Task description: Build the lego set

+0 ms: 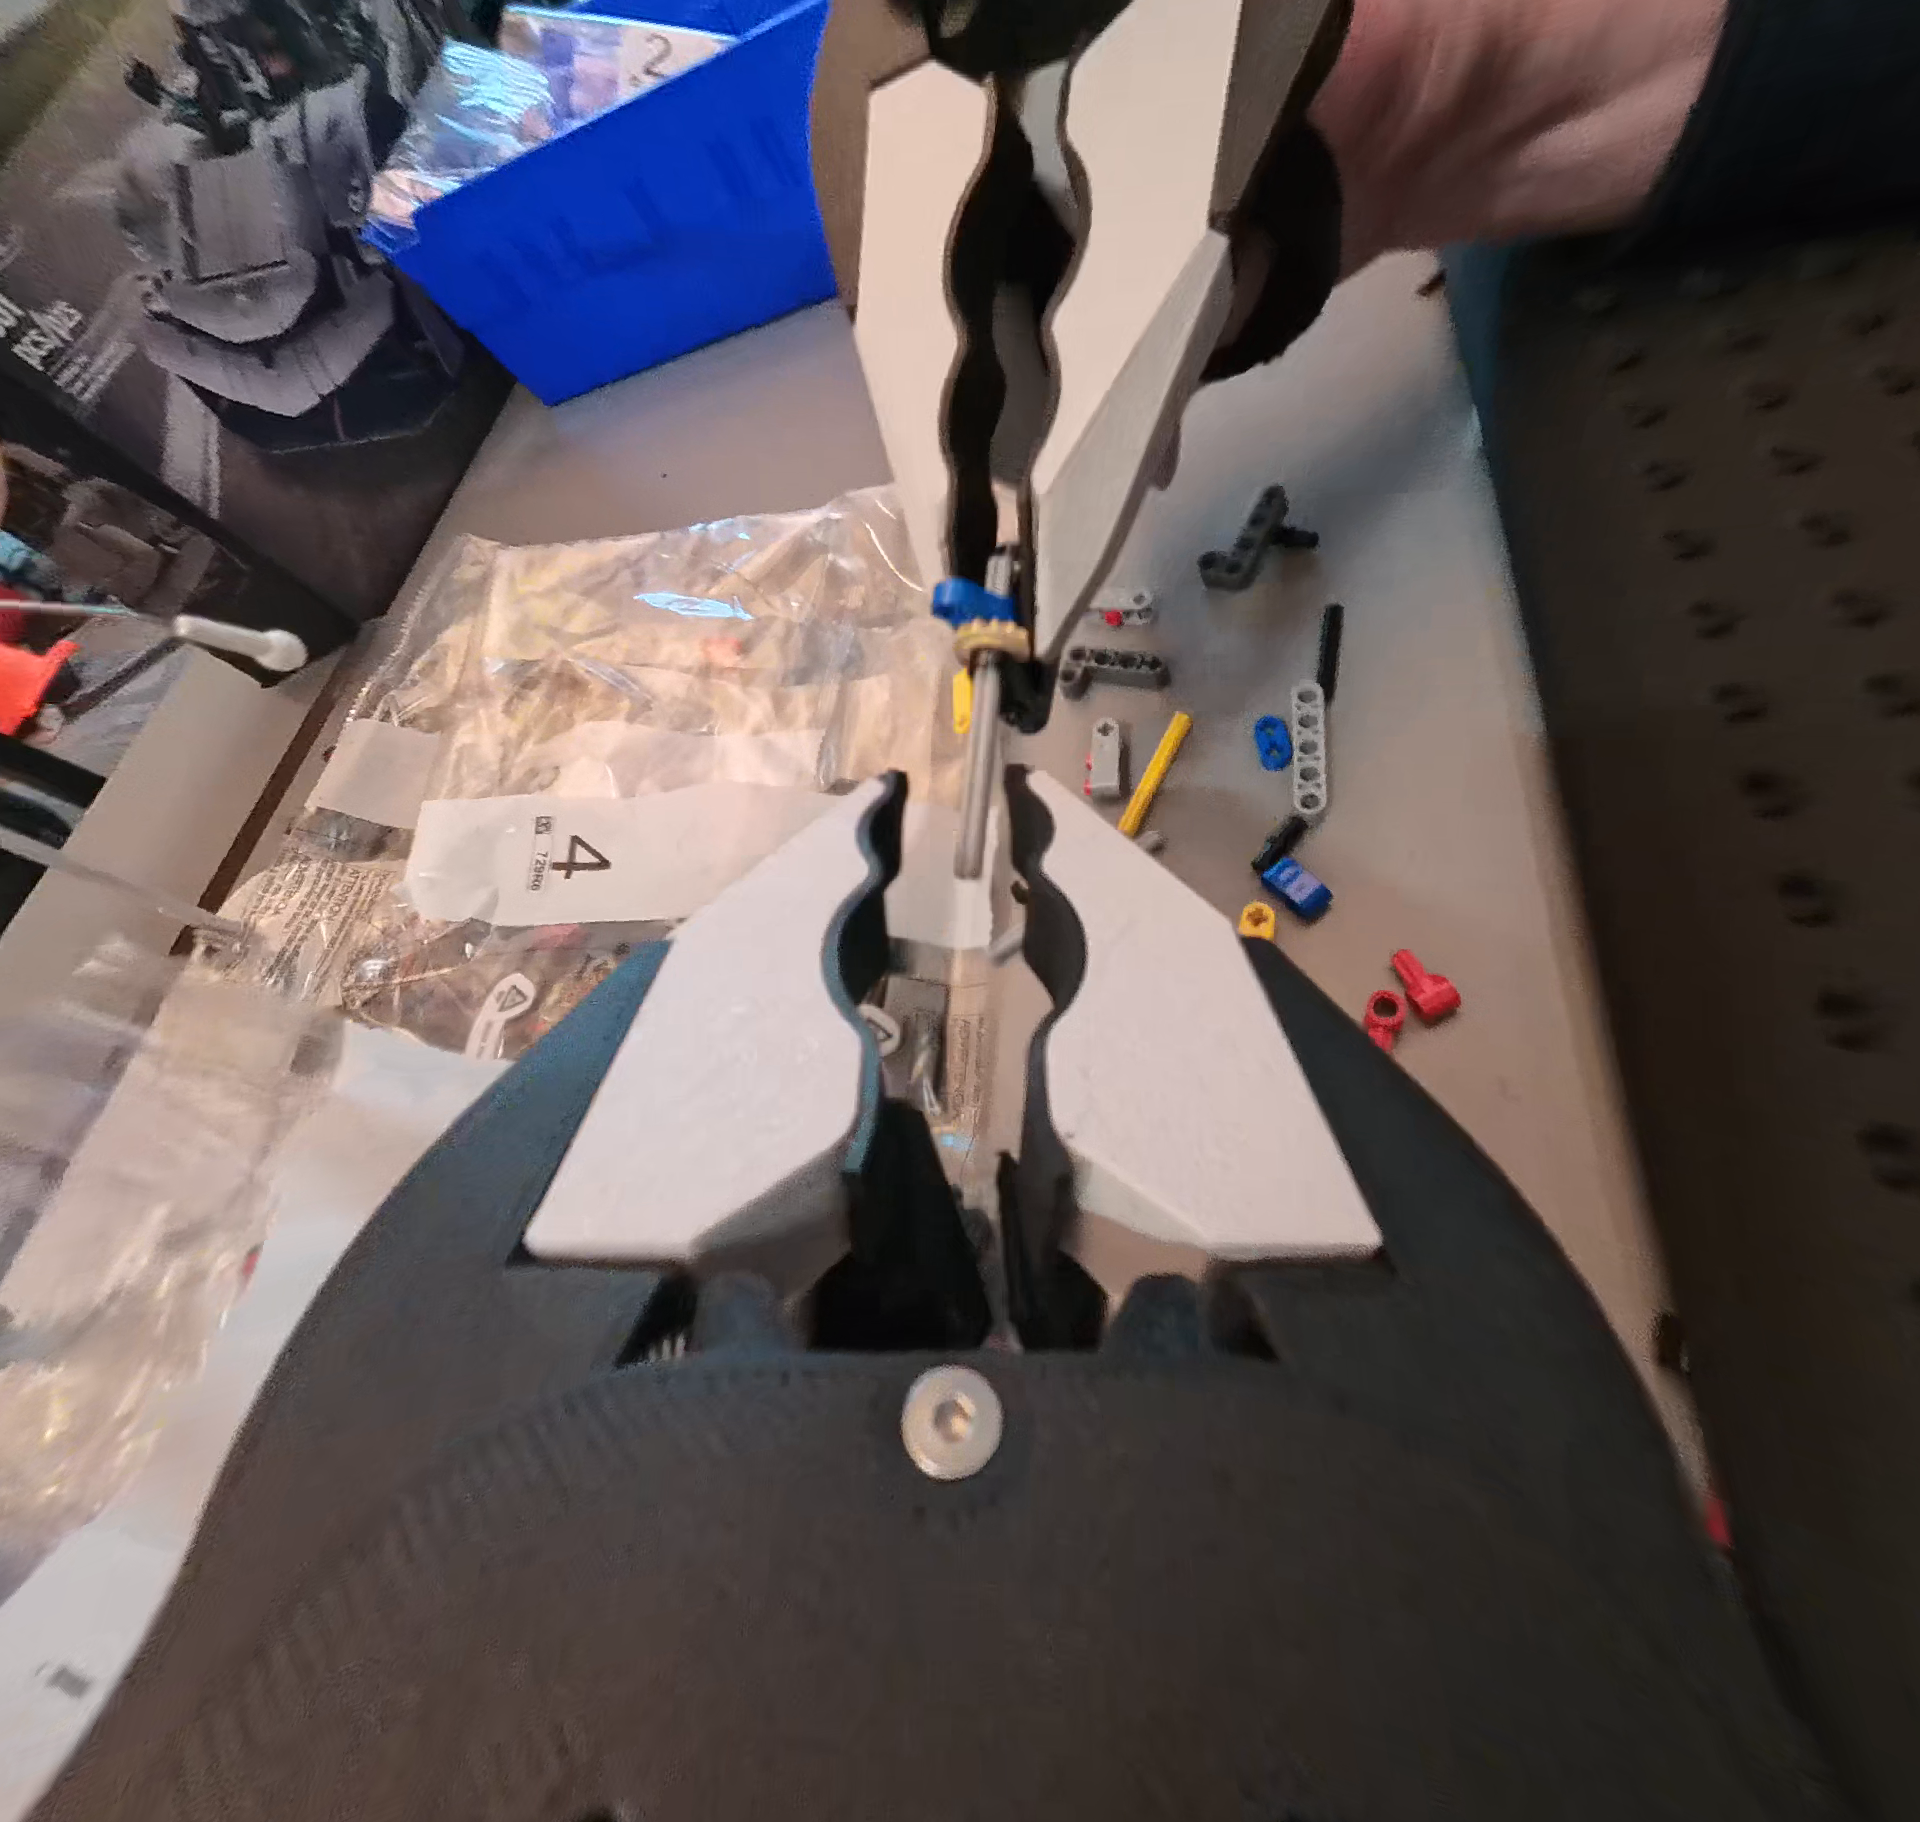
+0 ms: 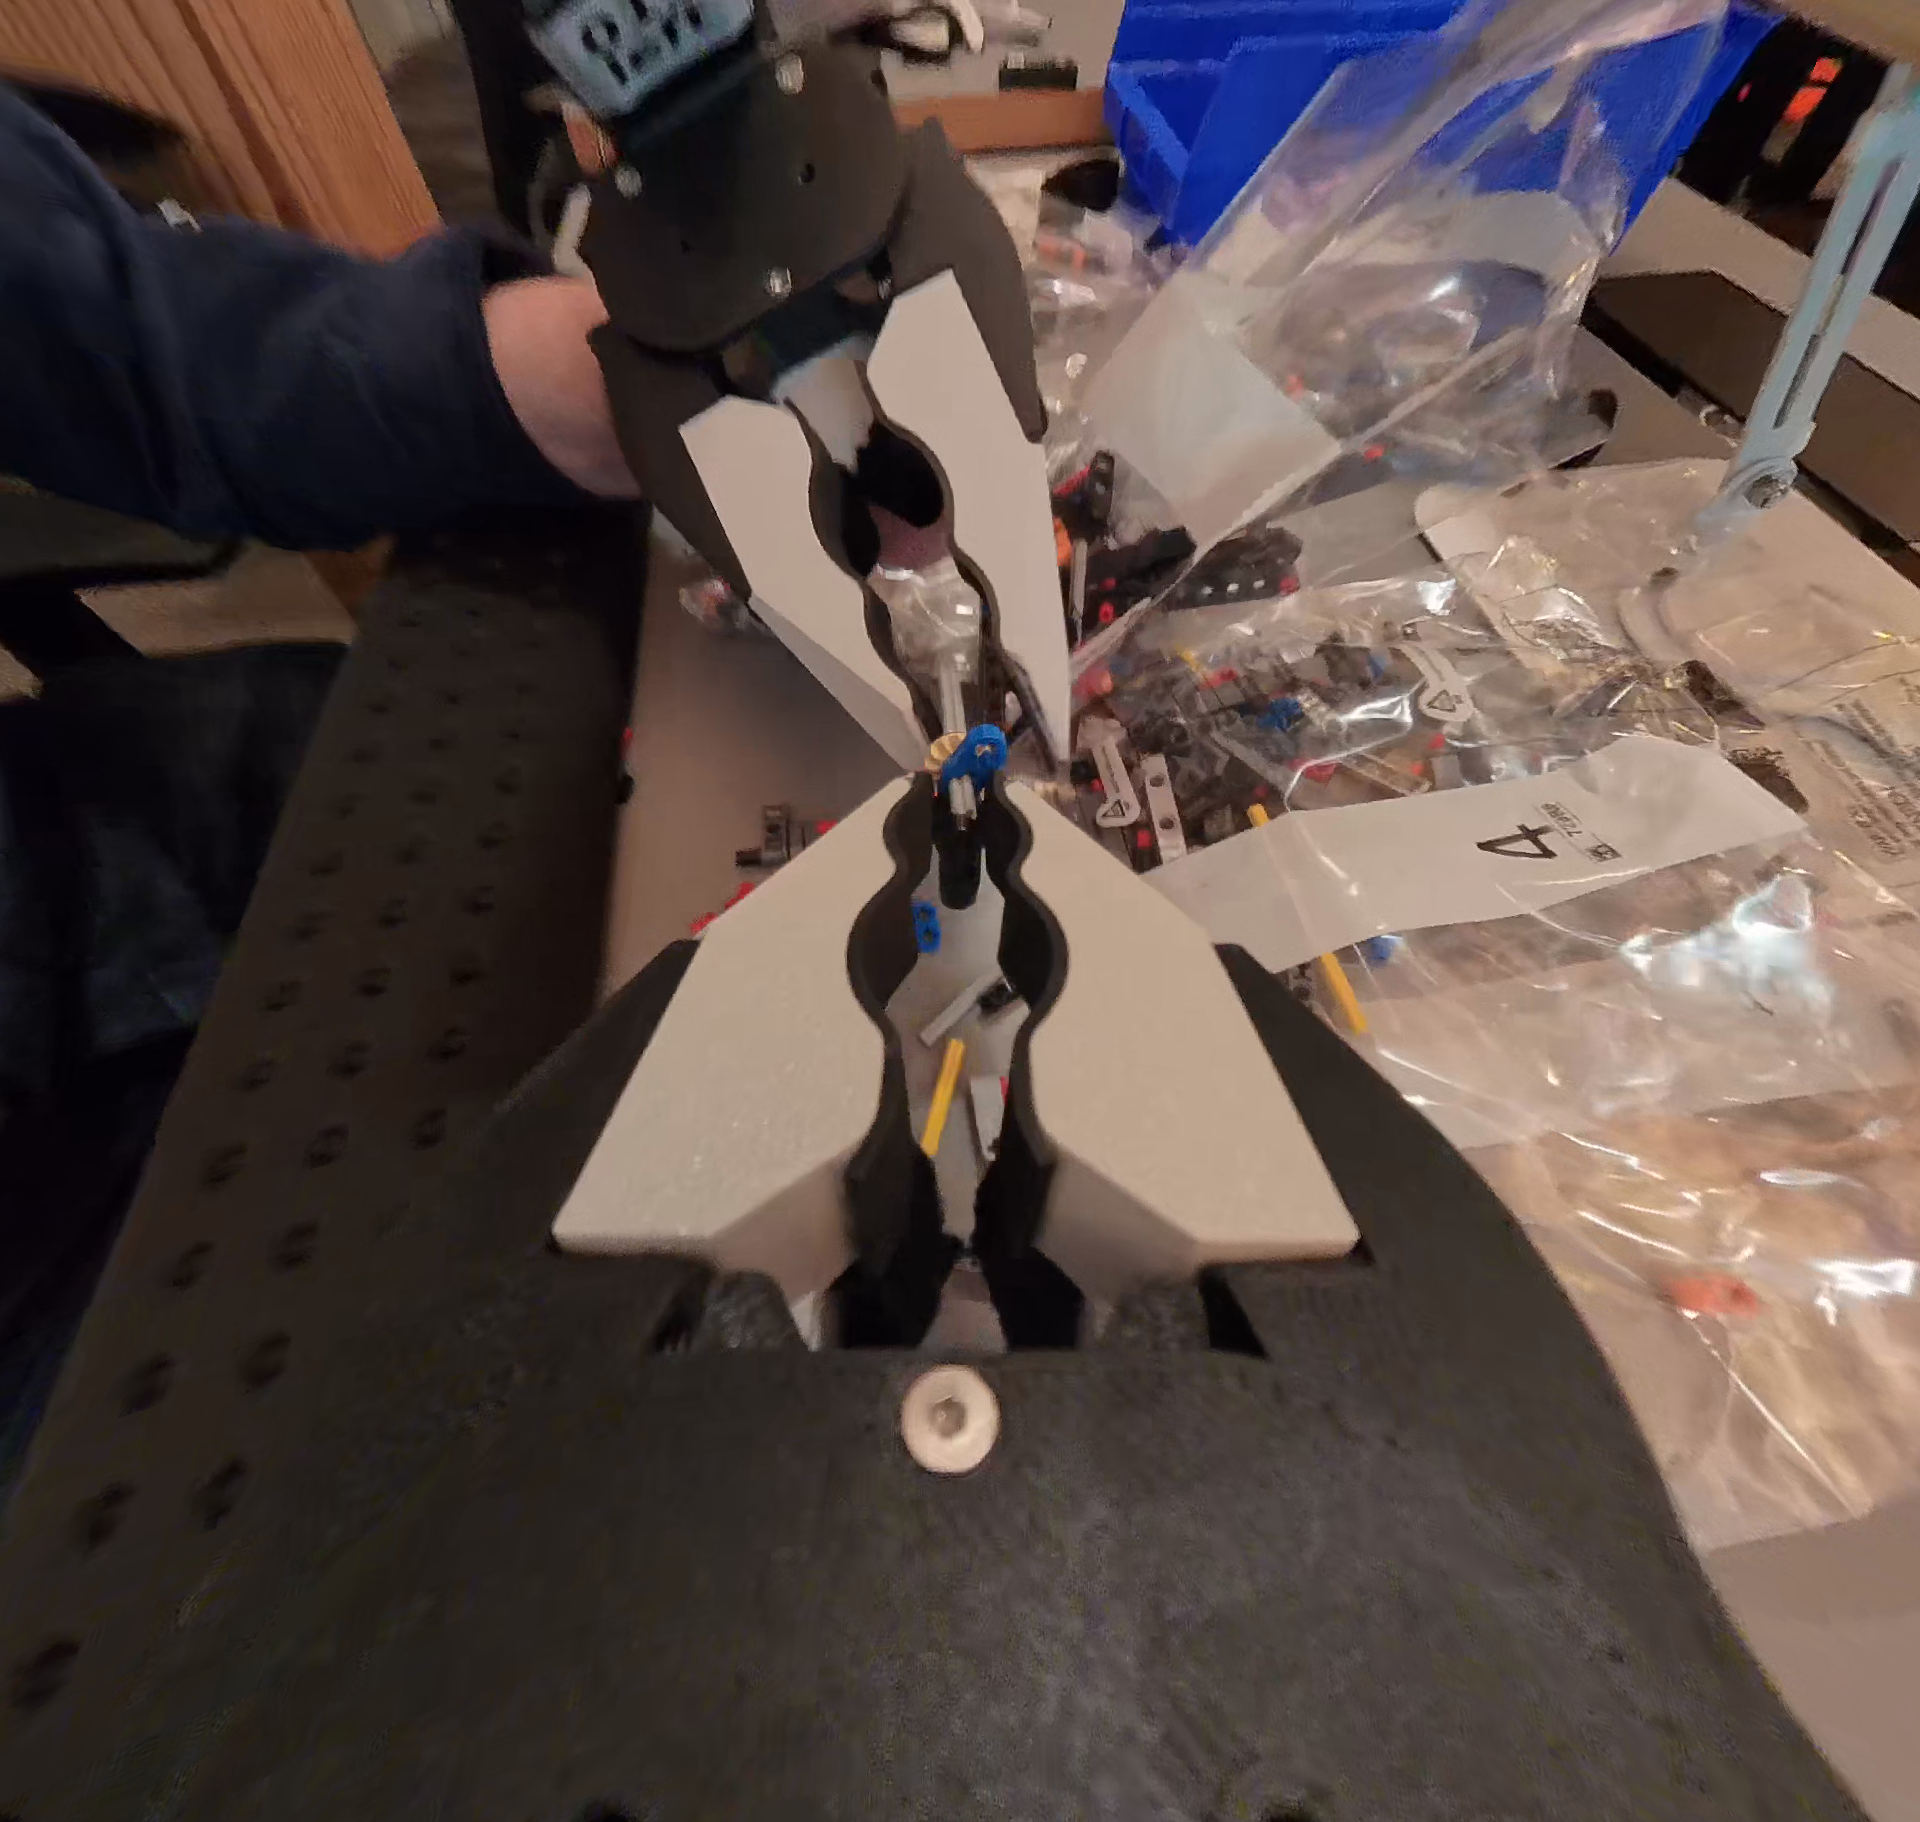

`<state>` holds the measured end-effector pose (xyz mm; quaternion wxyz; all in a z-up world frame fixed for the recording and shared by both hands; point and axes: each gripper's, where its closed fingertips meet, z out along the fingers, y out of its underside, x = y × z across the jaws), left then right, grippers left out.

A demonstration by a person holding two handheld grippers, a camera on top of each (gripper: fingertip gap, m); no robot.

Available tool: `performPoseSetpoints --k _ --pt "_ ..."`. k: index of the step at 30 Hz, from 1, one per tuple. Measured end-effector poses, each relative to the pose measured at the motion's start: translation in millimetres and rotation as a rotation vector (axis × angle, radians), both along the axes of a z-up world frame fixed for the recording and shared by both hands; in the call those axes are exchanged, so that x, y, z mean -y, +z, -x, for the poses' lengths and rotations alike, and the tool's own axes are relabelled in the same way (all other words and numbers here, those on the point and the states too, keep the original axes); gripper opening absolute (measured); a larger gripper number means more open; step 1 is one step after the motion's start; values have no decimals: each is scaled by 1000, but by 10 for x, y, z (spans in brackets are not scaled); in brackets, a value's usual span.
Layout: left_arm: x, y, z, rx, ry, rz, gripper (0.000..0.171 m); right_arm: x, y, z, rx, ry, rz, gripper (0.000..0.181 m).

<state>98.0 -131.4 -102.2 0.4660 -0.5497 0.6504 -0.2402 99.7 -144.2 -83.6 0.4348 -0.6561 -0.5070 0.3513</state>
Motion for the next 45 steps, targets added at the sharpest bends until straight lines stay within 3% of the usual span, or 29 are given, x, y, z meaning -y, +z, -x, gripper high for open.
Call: performPoseSetpoints --k 3,6,10,14,18,24,27,33,38,43,44,45 --pt "16 116 -10 64 -8 3 36 -7 34 -52 -30 0 40 7" --pt "53 42 -5 8 -31 -16 24 2 -109 -53 71 -3 18 7" --pt "16 -151 17 -107 -25 -47 24 30 -189 -60 192 15 -18 7" --pt "145 -64 -17 -55 -85 38 22 93 -283 -28 400 73 -20 7" --pt "185 -191 -28 -92 -110 88 21 51 -393 4 681 112 -59 7" --pt "164 -259 -3 -102 -101 143 17 18 -450 50 913 176 -87 7" --pt "73 -245 31 -67 -65 205 12 -78 -434 79 850 153 -95 8" --pt "51 -83 4 51 -65 291 12 -100 -280 61 547 165 19 15" --pt "37 -64 2 81 -65 321 11 -129 -258 -26 473 151 28 30" --pt "22 59 -2 158 -73 362 12 -142 -222 25 382 163 21 26" --pt "27 43 -2 150 -76 360 12 -145 -250 41 398 170 -2 11" --pt "25 32 2 145 -74 357 12 -148 -259 46 408 170 -9 10"
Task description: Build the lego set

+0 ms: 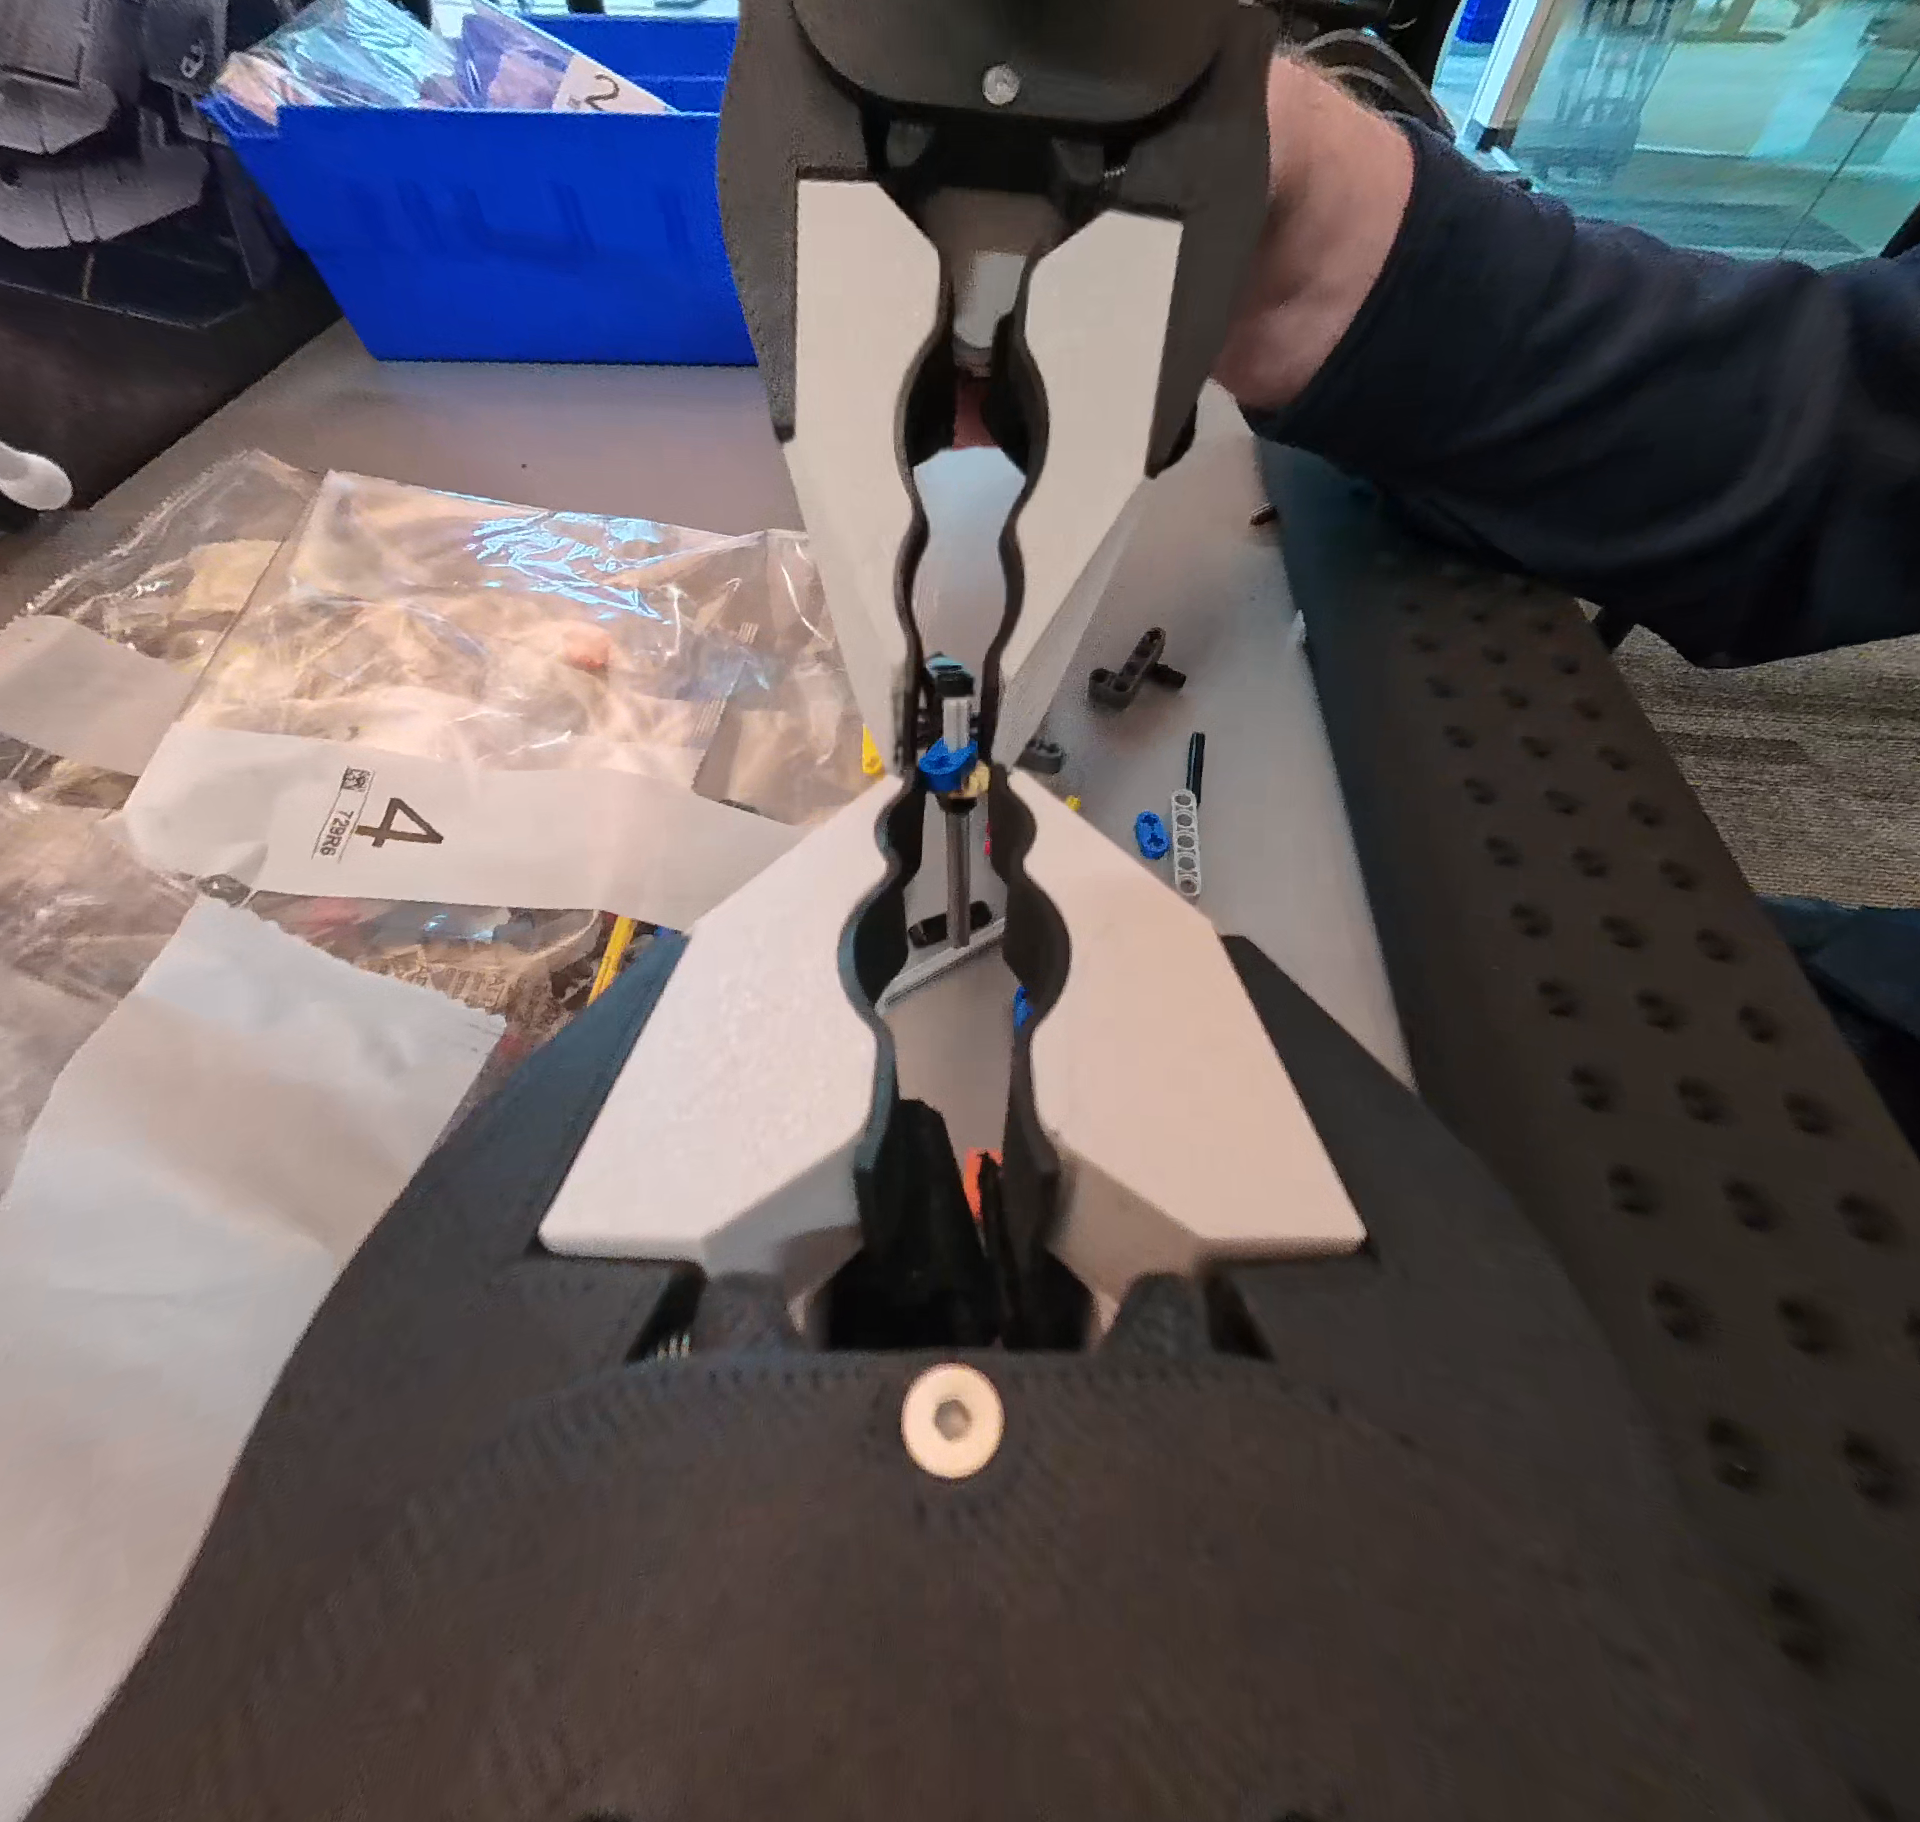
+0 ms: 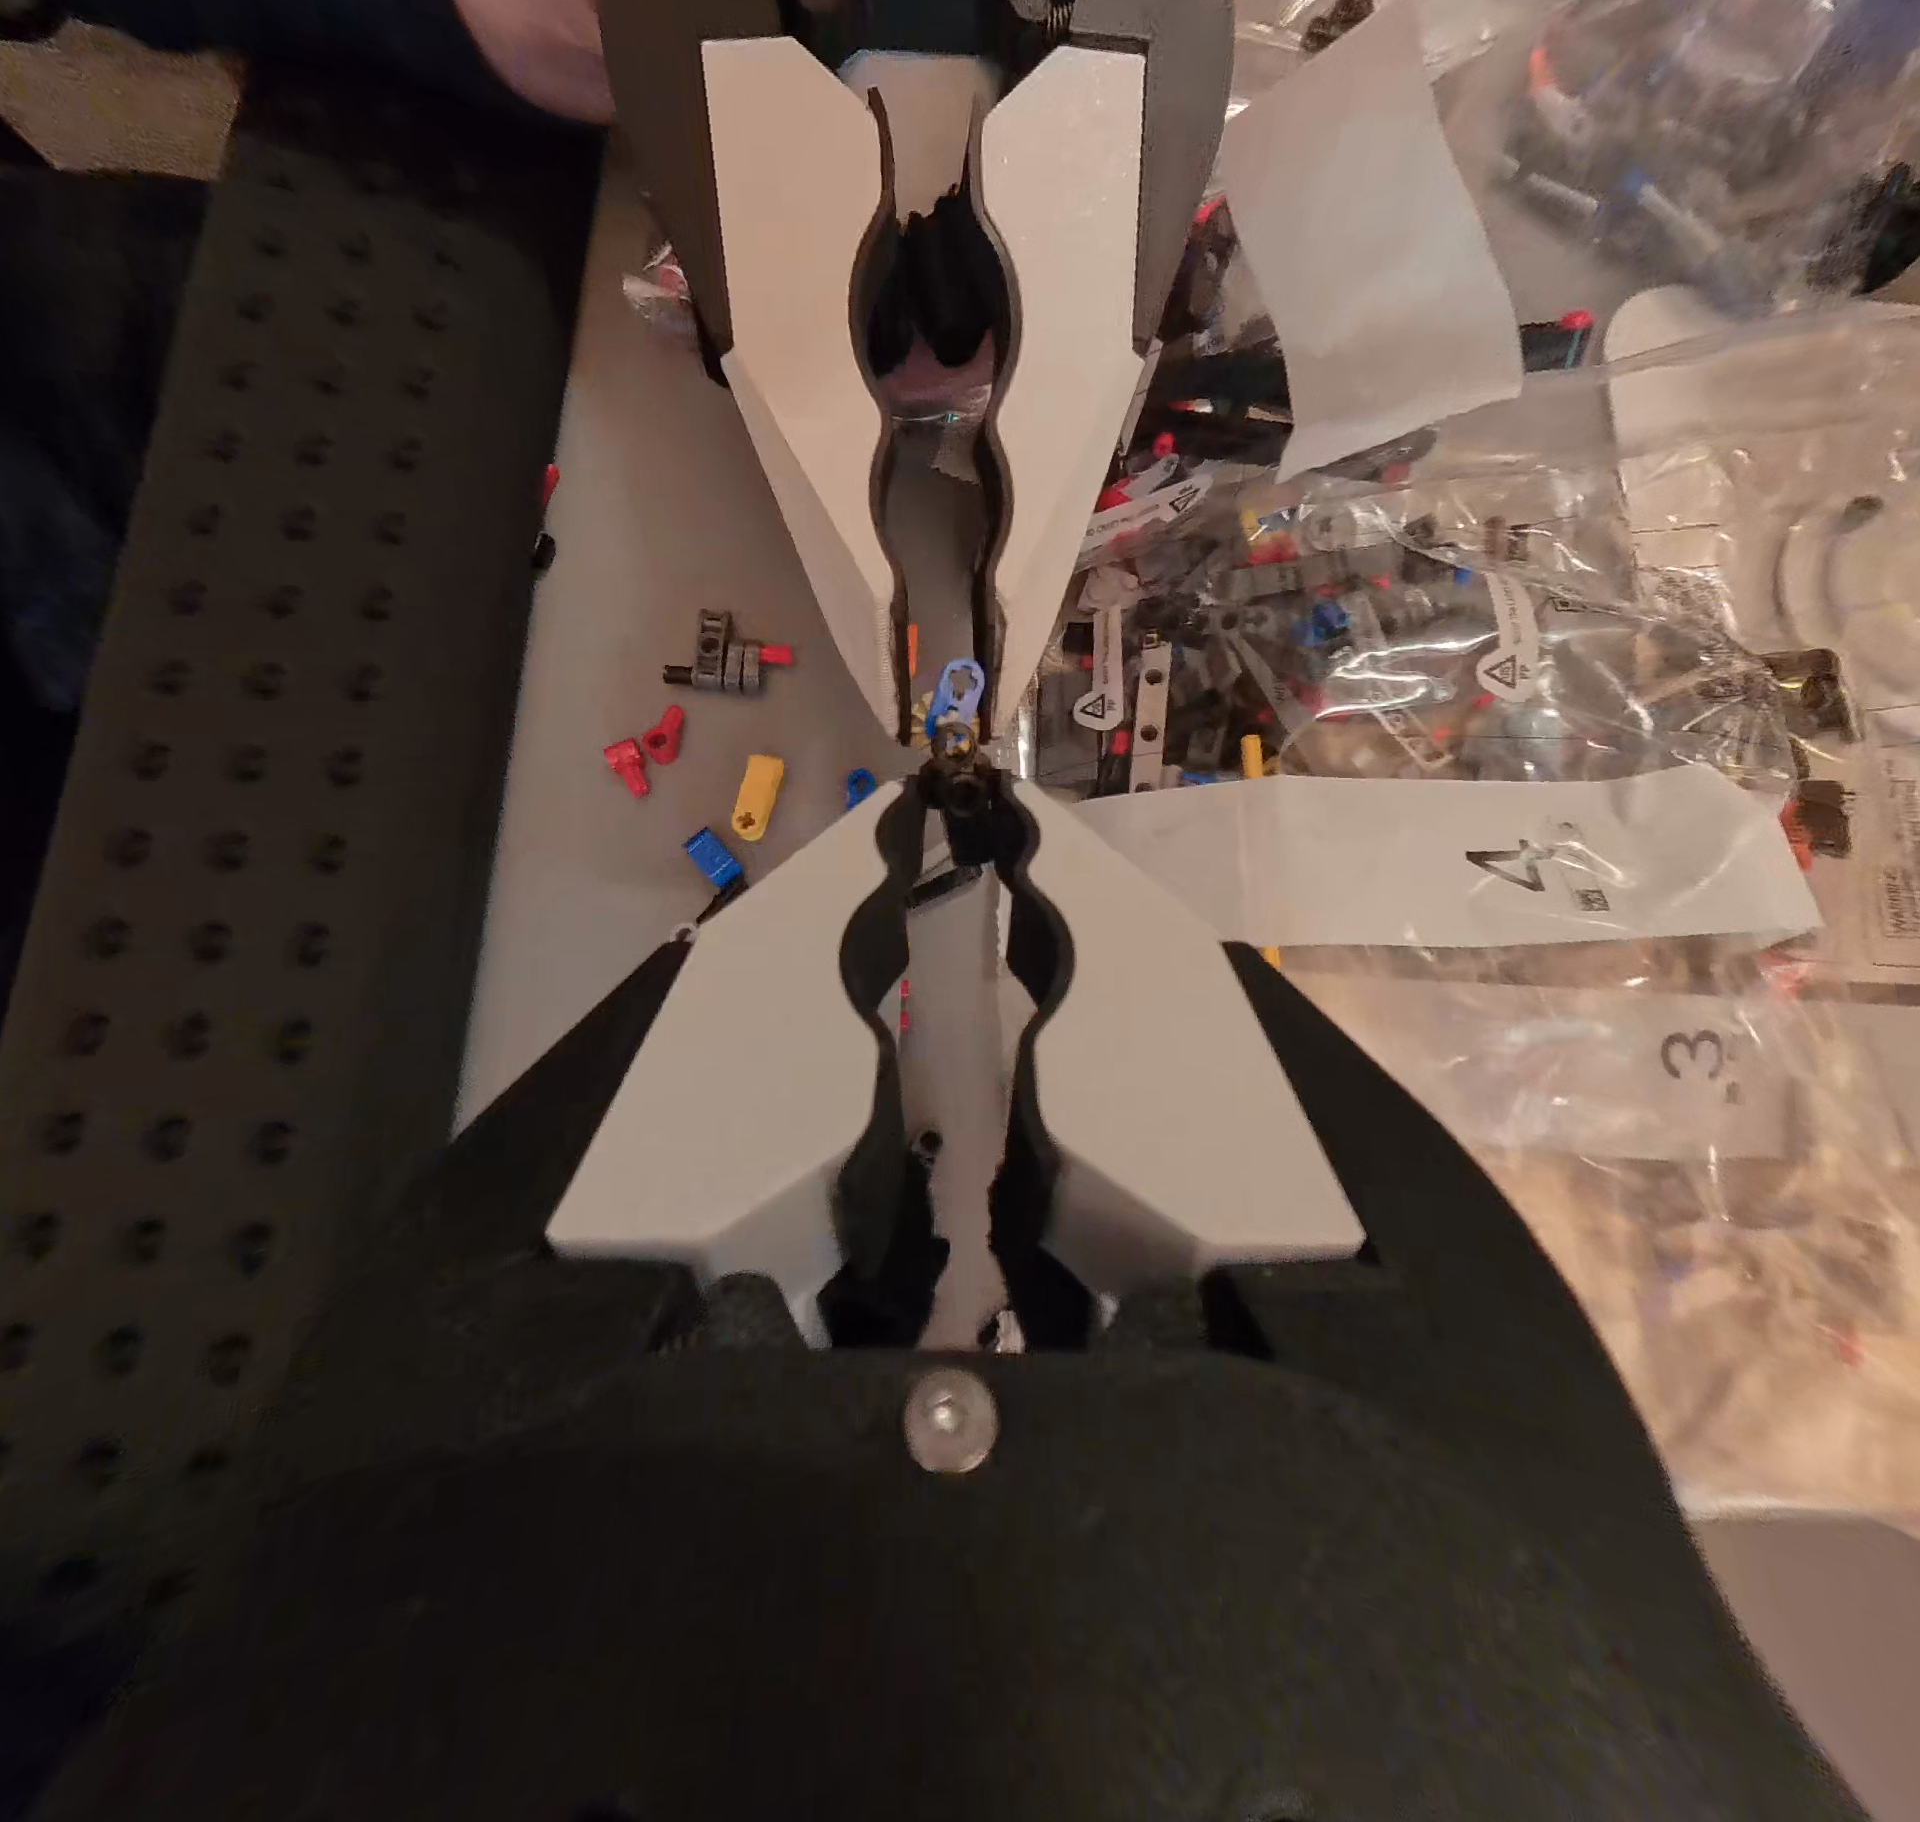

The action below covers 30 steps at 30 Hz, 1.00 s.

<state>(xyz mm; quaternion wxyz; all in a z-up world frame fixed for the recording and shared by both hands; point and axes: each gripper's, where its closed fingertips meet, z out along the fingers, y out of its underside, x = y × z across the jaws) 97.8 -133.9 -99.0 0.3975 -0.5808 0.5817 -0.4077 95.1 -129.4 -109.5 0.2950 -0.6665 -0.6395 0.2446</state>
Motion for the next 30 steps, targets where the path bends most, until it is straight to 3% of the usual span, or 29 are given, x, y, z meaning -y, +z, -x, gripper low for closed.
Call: performPoseSetpoints --k 3,12,17,21,26,30 --pt "-2 2 21 -10 -1 -18 12 9 9 17 2 -9 11 9" --pt "53 -418 140 -283 -41 -158 12 84 -385 36 283 -3 -7 9" --pt "51 -429 125 -280 -36 -142 12 84 -420 23 297 -12 8 9" --pt "91 -562 143 -343 -56 -143 10 109 -619 25 397 19 -11 8" --pt "37 -269 114 -193 -15 -117 7 48 -308 19 282 -18 -25 8" --pt "47 -285 73 -185 -20 -92 6 57 -256 -34 301 -25 -39 8"
